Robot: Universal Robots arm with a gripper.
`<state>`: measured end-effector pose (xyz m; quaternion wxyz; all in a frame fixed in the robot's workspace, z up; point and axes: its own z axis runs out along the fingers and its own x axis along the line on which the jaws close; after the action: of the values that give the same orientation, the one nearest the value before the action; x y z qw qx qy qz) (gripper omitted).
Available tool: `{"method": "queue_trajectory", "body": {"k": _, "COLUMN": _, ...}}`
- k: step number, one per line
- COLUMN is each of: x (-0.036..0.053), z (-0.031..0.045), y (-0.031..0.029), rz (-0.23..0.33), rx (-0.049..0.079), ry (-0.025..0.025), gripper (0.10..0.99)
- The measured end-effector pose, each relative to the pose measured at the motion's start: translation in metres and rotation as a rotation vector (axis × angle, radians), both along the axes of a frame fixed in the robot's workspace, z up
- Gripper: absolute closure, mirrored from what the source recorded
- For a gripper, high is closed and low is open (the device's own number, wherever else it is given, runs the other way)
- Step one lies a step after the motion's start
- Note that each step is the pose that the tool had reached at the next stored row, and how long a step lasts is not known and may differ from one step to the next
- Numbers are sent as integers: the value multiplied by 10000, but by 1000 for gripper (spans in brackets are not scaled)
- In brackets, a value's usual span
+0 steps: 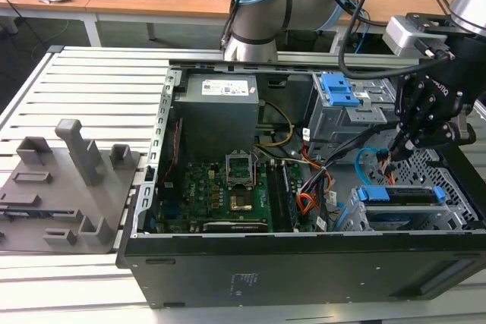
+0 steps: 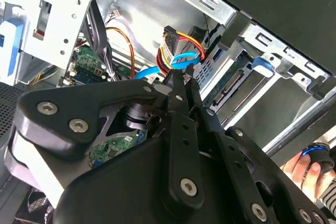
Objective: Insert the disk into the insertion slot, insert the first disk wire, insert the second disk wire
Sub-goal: 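Insert the first disk wire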
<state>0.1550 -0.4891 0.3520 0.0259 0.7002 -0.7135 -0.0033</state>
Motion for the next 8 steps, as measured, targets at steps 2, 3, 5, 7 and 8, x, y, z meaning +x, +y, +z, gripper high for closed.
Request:
{"method": "queue_trajectory", "body": {"k": 2, "x": 1, "z": 1, "y": -8, "rz": 0, "rx": -2, "ry": 0, "gripper": 922}}
{"method": "queue_trajectory", "body": {"k": 3, "x": 1, "z": 1, "y": -23, "rz": 1, "rx": -2, "ry": 0, "gripper": 922}}
{"method": "queue_trajectory", "body": {"k": 5, "x": 1, "z": 0, "y": -51, "rz": 1, "rx": -1, "ry": 0, "gripper": 922}}
{"method": "queue_trajectory", "body": {"k": 7, "x": 1, "z": 0, "y": -82, "rz": 1, "rx": -1, "ry": -1, "gripper": 922}}
{"method": "queue_trajectory", "body": {"k": 8, "x": 1, "z": 0, "y": -100, "rz": 1, "rx": -1, "ry": 0, "gripper": 922}}
